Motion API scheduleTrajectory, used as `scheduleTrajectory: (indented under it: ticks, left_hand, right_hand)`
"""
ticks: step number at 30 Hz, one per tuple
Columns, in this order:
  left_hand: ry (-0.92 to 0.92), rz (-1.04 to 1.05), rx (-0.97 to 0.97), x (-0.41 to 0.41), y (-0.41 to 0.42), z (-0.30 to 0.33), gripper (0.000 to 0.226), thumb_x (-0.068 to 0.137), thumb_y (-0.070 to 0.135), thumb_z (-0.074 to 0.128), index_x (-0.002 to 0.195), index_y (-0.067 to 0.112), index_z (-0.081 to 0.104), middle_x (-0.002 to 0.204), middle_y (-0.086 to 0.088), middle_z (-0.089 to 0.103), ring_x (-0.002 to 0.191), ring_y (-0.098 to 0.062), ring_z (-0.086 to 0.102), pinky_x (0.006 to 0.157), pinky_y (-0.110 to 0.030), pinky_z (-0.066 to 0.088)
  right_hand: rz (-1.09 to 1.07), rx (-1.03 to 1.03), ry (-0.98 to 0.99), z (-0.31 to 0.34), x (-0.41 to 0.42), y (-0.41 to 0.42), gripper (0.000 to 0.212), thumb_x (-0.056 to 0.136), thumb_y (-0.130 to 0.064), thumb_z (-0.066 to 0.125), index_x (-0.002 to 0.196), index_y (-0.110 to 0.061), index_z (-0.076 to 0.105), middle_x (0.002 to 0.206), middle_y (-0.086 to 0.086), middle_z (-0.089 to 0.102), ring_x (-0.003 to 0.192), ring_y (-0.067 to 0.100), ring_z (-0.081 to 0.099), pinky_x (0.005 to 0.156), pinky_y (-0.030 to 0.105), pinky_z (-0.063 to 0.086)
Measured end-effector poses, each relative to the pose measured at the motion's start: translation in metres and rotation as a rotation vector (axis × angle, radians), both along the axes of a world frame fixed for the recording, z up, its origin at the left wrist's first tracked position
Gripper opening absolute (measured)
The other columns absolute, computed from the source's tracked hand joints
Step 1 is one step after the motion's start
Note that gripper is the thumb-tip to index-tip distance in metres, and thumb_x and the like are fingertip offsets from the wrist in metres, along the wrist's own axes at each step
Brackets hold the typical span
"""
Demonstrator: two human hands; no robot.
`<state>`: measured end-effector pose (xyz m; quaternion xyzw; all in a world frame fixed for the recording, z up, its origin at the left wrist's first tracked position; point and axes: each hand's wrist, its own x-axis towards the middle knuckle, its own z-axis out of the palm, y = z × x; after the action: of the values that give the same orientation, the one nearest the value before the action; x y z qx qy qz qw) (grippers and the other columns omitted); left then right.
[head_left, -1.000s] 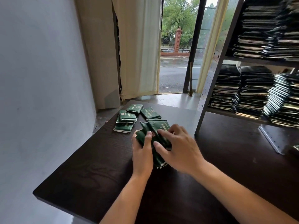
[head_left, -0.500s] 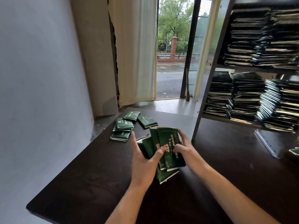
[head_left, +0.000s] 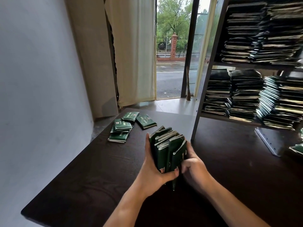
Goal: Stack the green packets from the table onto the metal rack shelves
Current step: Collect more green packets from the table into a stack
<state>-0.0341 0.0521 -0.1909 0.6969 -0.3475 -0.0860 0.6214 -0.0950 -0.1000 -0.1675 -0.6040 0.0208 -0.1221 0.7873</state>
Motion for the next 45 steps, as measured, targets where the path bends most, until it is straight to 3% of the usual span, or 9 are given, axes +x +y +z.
scheduleTrajectory:
  ticks: [6,10,17,23,26,31,37,41,45]
  left_hand:
    - [-0.063,0.036,-0.013,-0.001,-0.001,0.002,0.12,0.068,0.018,0.088,0.15,0.044,0.003,0.142,0.017,0.051,0.136,-0.009,0.049,0.113,-0.038,0.042]
    - [-0.023,-0.007,0.052,0.002,-0.001,-0.006,0.145,0.061,0.03,0.092,0.149,0.054,-0.02,0.154,0.012,0.041,0.143,-0.006,0.039,0.12,-0.047,0.033]
    - [-0.023,0.011,-0.02,0.0,-0.001,0.0,0.147,0.059,0.043,0.094,0.149,0.053,-0.021,0.154,0.012,0.043,0.144,-0.008,0.039,0.121,-0.051,0.029]
    - [-0.029,-0.005,0.008,-0.002,-0.003,-0.001,0.146,0.062,0.032,0.093,0.153,0.042,-0.021,0.15,0.015,0.048,0.142,-0.008,0.043,0.12,-0.046,0.033]
    - [0.017,0.015,-0.049,-0.002,-0.001,0.009,0.124,0.064,0.009,0.092,0.15,0.047,0.011,0.138,0.018,0.058,0.131,-0.005,0.053,0.11,-0.032,0.044]
    - [0.337,0.013,-0.222,0.0,0.0,0.016,0.088,0.057,0.019,0.089,0.133,0.033,0.048,0.118,-0.005,0.071,0.11,-0.026,0.069,0.085,-0.036,0.058]
    - [0.487,0.057,-0.299,-0.002,-0.004,0.017,0.127,0.059,0.045,0.082,0.149,0.062,-0.004,0.142,0.006,0.053,0.123,-0.021,0.061,0.105,-0.05,0.049]
    - [0.5,0.1,-0.352,0.001,-0.003,0.019,0.102,0.064,0.036,0.078,0.15,0.053,0.025,0.13,-0.003,0.063,0.111,-0.025,0.069,0.092,-0.045,0.057]
    - [0.495,0.215,-0.355,0.008,0.005,0.022,0.066,0.071,0.03,0.071,0.134,0.035,0.05,0.115,-0.012,0.069,0.097,-0.028,0.073,0.078,-0.041,0.06]
  right_hand:
    - [-0.055,0.077,0.023,-0.003,-0.002,-0.005,0.1,0.041,0.007,0.043,0.135,-0.024,0.057,0.121,0.02,0.063,0.109,0.039,0.056,0.078,0.038,0.046]
    - [-0.038,-0.009,0.024,-0.006,-0.003,0.007,0.085,0.042,0.005,0.045,0.118,-0.028,0.067,0.1,0.009,0.07,0.097,0.036,0.054,0.066,0.038,0.036]
    - [0.051,0.147,-0.031,0.002,-0.009,-0.002,0.092,0.043,0.01,0.037,0.131,-0.009,0.056,0.114,0.017,0.068,0.106,0.031,0.065,0.079,0.032,0.057]
    - [-0.05,-0.041,-0.003,-0.006,-0.007,0.009,0.09,0.042,0.004,0.046,0.129,-0.015,0.058,0.116,0.02,0.064,0.107,0.037,0.058,0.078,0.046,0.042]
    - [-0.009,-0.019,0.003,0.003,-0.012,0.008,0.085,0.047,0.005,0.046,0.13,-0.013,0.056,0.11,0.015,0.067,0.095,0.026,0.064,0.065,0.031,0.05]
    - [0.017,-0.113,0.021,0.013,-0.012,0.006,0.076,0.062,-0.014,0.064,0.136,-0.027,0.051,0.124,0.0,0.069,0.112,0.019,0.067,0.085,0.03,0.057]
    - [-0.002,-0.149,0.155,0.018,-0.01,0.01,0.067,0.076,-0.025,0.062,0.141,-0.028,0.046,0.125,0.011,0.066,0.103,0.024,0.072,0.081,0.03,0.059]
    - [-0.03,-0.17,0.221,0.022,-0.01,0.017,0.04,0.098,-0.015,0.058,0.136,-0.026,0.051,0.114,0.013,0.07,0.089,0.019,0.074,0.07,0.024,0.057]
    - [0.031,-0.027,0.338,0.026,0.001,0.019,0.038,0.095,-0.034,0.055,0.126,-0.014,0.064,0.105,0.017,0.073,0.081,0.025,0.071,0.068,0.033,0.057]
